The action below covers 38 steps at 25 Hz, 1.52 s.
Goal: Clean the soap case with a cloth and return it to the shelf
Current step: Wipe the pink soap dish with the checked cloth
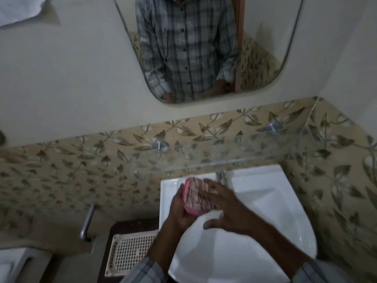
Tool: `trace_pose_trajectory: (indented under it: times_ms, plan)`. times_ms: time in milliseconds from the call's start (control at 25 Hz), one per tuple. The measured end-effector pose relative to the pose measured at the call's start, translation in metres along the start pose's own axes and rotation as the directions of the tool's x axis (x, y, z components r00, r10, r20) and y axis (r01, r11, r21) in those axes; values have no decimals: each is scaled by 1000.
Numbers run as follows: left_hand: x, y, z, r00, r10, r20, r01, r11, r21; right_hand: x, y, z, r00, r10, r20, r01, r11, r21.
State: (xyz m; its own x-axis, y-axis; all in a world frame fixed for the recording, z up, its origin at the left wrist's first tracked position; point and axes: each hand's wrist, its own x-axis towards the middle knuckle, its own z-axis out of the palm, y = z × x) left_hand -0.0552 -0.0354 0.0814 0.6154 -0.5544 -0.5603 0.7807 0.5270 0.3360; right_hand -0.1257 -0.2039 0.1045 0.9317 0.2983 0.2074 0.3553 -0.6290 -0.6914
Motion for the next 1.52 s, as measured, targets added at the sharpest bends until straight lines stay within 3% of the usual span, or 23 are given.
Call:
trace_pose_trajectory:
  times_ms: [40, 200, 320, 400, 520, 600, 720, 800, 920, 1120, 1200, 1400, 1520]
  plan:
    - [0, 3, -4, 1000, -7, 5, 7, 1000, 13, -2, 8, -5, 999, -35, 40, 40, 991, -127]
    - [3, 9, -5, 996, -90, 16, 89, 996, 24, 0, 29, -13, 963, -163, 213, 228, 917, -329]
    - [6, 11, -2, 988, -151, 8, 150, 984, 101, 11, 24, -10, 941, -262, 214, 317, 903, -289]
    - [6, 16, 0, 988, -153, -4, 152, 982, 114, 17, 21, -10, 954, -210, 213, 255, 943, -215]
    - [6, 20, -1, 989, -141, -40, 146, 971, 189, 20, 22, -13, 979, -205, -1, 205, 976, -79]
    - [3, 23, 1, 987, -158, -25, 160, 966, 202, 16, 20, -3, 949, -309, -63, 297, 944, -146]
    - [-1, 25, 5, 978, -205, -31, 207, 955, 213, 13, 18, 11, 912, -407, 56, 410, 892, -189]
    - [-5, 23, 6, 972, -230, -38, 233, 951, 205, 19, 30, 0, 888, -457, 50, 454, 854, -255]
    - [-6, 23, 7, 974, -222, -48, 227, 944, 238, 26, 39, -12, 901, -429, -71, 388, 867, -314]
    - [-5, 27, 1, 959, -282, 10, 279, 953, 116, 8, 33, 10, 869, -490, 69, 491, 839, -235]
    - [-6, 27, -1, 963, -268, 40, 264, 960, 92, 13, 36, 0, 882, -472, -2, 453, 849, -271]
    - [-4, 30, 0, 975, -215, -53, 221, 951, 215, 5, 27, 16, 849, -523, 76, 516, 789, -332]
    - [-1, 27, 4, 988, -112, -108, 137, 954, 265, 11, 31, 10, 907, -418, -58, 370, 853, -367]
